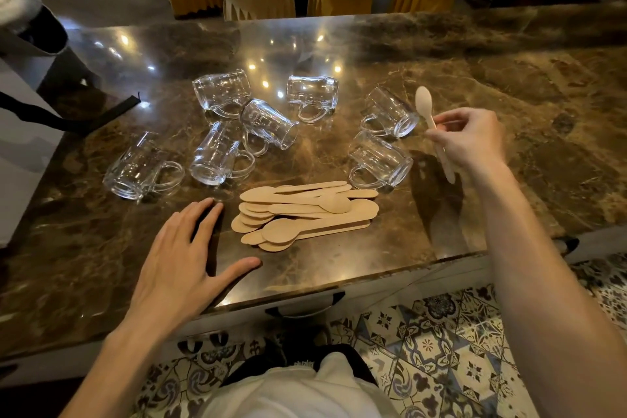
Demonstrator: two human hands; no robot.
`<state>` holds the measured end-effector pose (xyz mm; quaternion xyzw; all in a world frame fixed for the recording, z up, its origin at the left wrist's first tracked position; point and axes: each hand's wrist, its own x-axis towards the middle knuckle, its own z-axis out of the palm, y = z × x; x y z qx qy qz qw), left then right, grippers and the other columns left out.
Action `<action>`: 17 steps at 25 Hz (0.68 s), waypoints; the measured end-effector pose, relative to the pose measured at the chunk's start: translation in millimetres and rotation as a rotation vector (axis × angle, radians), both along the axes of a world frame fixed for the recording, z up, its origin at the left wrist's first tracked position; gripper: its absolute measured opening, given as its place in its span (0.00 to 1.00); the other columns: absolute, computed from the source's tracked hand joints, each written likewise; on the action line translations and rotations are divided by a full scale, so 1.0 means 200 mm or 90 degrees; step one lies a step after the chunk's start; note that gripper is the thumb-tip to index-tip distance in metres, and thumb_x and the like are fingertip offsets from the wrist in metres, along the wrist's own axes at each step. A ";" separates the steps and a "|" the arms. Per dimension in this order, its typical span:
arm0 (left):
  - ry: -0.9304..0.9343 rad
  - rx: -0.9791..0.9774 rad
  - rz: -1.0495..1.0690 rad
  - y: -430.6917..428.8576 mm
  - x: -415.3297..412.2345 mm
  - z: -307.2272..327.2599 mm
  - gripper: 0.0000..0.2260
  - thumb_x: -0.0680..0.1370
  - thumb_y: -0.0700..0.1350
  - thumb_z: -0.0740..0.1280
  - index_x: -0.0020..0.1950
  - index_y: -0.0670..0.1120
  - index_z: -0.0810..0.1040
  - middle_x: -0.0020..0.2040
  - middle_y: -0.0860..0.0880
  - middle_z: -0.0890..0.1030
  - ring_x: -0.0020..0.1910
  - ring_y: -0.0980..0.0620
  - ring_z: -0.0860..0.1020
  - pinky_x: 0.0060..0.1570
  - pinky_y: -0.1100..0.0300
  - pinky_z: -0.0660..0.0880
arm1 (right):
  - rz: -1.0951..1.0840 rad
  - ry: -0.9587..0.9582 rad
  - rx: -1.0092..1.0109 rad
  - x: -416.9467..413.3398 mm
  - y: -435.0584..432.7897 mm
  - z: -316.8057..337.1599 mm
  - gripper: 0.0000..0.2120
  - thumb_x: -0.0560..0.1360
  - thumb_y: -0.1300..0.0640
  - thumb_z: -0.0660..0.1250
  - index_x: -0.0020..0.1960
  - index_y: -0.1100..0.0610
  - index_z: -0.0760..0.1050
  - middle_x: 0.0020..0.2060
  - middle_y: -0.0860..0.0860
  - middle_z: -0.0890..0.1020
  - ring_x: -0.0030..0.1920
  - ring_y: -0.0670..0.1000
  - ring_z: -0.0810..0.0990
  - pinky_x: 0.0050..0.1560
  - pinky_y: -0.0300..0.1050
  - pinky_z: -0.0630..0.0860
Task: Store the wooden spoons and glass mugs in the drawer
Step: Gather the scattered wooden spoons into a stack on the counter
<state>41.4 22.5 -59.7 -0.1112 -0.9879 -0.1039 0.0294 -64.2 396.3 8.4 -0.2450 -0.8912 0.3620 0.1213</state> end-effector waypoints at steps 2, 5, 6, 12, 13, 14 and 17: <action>0.001 0.003 0.000 0.00 0.00 0.00 0.46 0.68 0.76 0.49 0.73 0.44 0.63 0.72 0.46 0.65 0.72 0.47 0.62 0.71 0.48 0.58 | 0.053 0.042 0.014 0.03 -0.08 0.06 0.07 0.67 0.54 0.75 0.44 0.47 0.80 0.36 0.43 0.81 0.41 0.44 0.80 0.47 0.45 0.78; 0.002 0.002 0.002 0.00 0.01 0.00 0.46 0.68 0.76 0.49 0.73 0.44 0.62 0.73 0.47 0.64 0.72 0.48 0.61 0.72 0.49 0.57 | 0.153 0.072 0.006 0.09 -0.23 0.14 0.08 0.68 0.55 0.75 0.44 0.46 0.79 0.36 0.40 0.79 0.39 0.39 0.78 0.41 0.39 0.77; 0.000 0.001 0.003 0.00 0.01 0.00 0.46 0.68 0.76 0.49 0.74 0.45 0.62 0.73 0.47 0.63 0.72 0.48 0.60 0.72 0.49 0.55 | 0.191 0.076 0.010 0.11 -0.28 0.15 0.08 0.68 0.55 0.75 0.45 0.46 0.79 0.36 0.39 0.79 0.39 0.38 0.78 0.40 0.35 0.75; -0.001 0.001 0.009 0.00 0.01 0.00 0.46 0.67 0.77 0.48 0.74 0.45 0.61 0.74 0.48 0.62 0.73 0.49 0.59 0.73 0.51 0.53 | 0.400 0.070 0.052 0.23 -0.53 0.20 0.07 0.69 0.55 0.74 0.46 0.46 0.80 0.35 0.39 0.79 0.37 0.37 0.77 0.39 0.33 0.76; -0.002 0.004 0.010 0.00 0.01 0.00 0.46 0.67 0.77 0.48 0.74 0.46 0.61 0.74 0.48 0.62 0.74 0.49 0.59 0.73 0.51 0.53 | 0.429 0.068 0.064 0.25 -0.57 0.19 0.07 0.70 0.55 0.74 0.46 0.46 0.81 0.35 0.38 0.79 0.37 0.37 0.77 0.41 0.34 0.76; -0.003 0.006 0.012 0.00 0.01 0.00 0.46 0.67 0.77 0.48 0.74 0.46 0.61 0.74 0.48 0.62 0.74 0.49 0.58 0.73 0.50 0.53 | 0.453 0.067 0.076 0.26 -0.60 0.19 0.07 0.70 0.55 0.74 0.47 0.46 0.81 0.35 0.38 0.79 0.37 0.36 0.77 0.42 0.34 0.76; -0.006 0.005 0.014 0.00 0.00 -0.01 0.46 0.67 0.77 0.48 0.74 0.46 0.60 0.74 0.49 0.62 0.74 0.50 0.59 0.73 0.50 0.54 | 0.506 0.064 0.118 0.30 -0.68 0.15 0.08 0.71 0.55 0.73 0.48 0.47 0.81 0.38 0.40 0.79 0.37 0.37 0.76 0.41 0.32 0.74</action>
